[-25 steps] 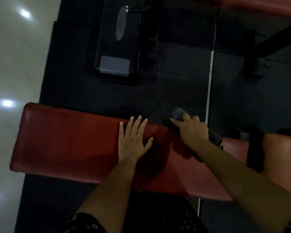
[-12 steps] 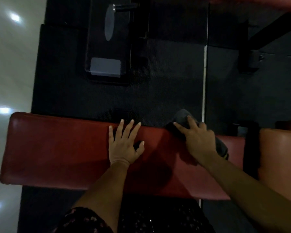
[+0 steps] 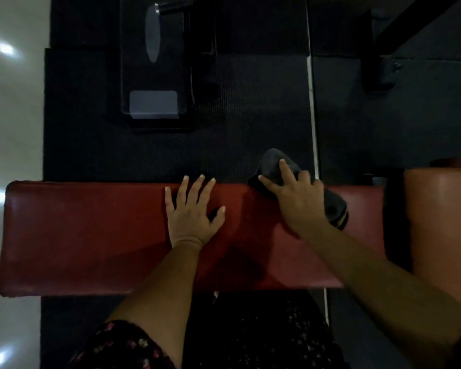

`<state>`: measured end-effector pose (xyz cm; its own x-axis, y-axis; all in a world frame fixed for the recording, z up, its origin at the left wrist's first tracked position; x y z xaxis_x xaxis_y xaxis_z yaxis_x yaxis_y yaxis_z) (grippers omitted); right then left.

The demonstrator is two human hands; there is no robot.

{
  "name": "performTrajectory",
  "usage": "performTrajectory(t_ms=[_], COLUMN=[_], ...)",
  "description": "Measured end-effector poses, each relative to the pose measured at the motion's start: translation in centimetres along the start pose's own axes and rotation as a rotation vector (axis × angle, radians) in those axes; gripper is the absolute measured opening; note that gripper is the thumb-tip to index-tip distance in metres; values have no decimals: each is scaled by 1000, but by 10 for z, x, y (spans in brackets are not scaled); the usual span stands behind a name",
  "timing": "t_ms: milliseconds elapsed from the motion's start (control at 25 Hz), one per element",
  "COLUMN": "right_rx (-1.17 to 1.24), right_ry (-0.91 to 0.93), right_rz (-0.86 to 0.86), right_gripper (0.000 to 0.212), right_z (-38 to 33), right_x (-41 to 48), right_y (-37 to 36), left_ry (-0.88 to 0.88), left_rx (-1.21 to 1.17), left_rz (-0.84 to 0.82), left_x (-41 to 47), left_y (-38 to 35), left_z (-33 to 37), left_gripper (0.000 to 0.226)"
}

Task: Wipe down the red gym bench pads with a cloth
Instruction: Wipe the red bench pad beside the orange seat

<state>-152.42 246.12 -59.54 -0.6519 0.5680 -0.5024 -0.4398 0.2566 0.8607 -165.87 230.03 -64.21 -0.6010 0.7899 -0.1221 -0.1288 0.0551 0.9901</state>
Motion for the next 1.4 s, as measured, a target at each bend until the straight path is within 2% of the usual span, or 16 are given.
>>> performTrajectory(t_ms=[120, 200, 240, 360, 480, 640, 720, 800, 920, 960, 1040, 1120, 1240, 1320, 1400], right_rx=[-77, -20, 3, 5, -14, -10, 27, 30, 63, 119, 288, 552, 956, 1205, 1292], right_ry=[-155, -297, -312, -158, -59, -352, -462, -427, -179, -161, -277, -381, -424, -480, -498], right_rz=[19, 32, 32, 42, 46, -11, -20, -3, 30, 28, -13, -48, 9, 8, -20], right_gripper=[53, 48, 45, 44, 48, 46, 43, 43, 47, 50, 55, 61, 67, 69, 76], right_z=[65, 72, 59, 17, 61, 173, 188, 168, 152, 169, 222, 261, 282, 287, 289], right_x=[-9, -9, -6, 1, -3, -17, -20, -16, -14, -17, -26, -35, -45, -62, -86], right_y=[-6, -6, -5, -2, -10, -32, -39, -37, -35, -38, -55, -78, -95, -112, -131], left_ry=[-18, 2, 11, -88, -247, -199, -169, -225, -319, -339, -377, -487, -742, -795, -831], left_rx=[24, 23, 16, 15, 54, 76, 62, 59, 77, 90, 110, 130, 181, 182, 187], left_rz=[27, 44, 42, -38, -96, -124, -137, -138, -138, -127, -118, -137, -132, -64, -47], left_x=[-1, -3, -4, -7, 1, 6, 4, 5, 14, 18, 26, 25, 7, 3, 2], left_y=[7, 15, 18, 14, 4, -3, -2, 4, 7, 8, 6, 0, -14, -16, -19], left_z=[6, 18, 28, 82, 135, 143, 154, 186, 241, 257, 284, 310, 336, 335, 337], left_gripper=[57, 54, 56, 65, 66, 67, 69, 72, 79, 81, 82, 81, 77, 77, 76])
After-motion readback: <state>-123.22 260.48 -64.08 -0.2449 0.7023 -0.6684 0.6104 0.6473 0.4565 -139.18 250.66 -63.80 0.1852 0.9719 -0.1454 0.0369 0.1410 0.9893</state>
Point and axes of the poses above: each hand's wrist, its own x-axis towards the middle knuckle, its own y-axis out of the back of the hand, z = x × y, the point moved 9 cm from there along x, towards the middle knuckle, and after that the axes turned 11 degrees about x, right-handed, at the moved point
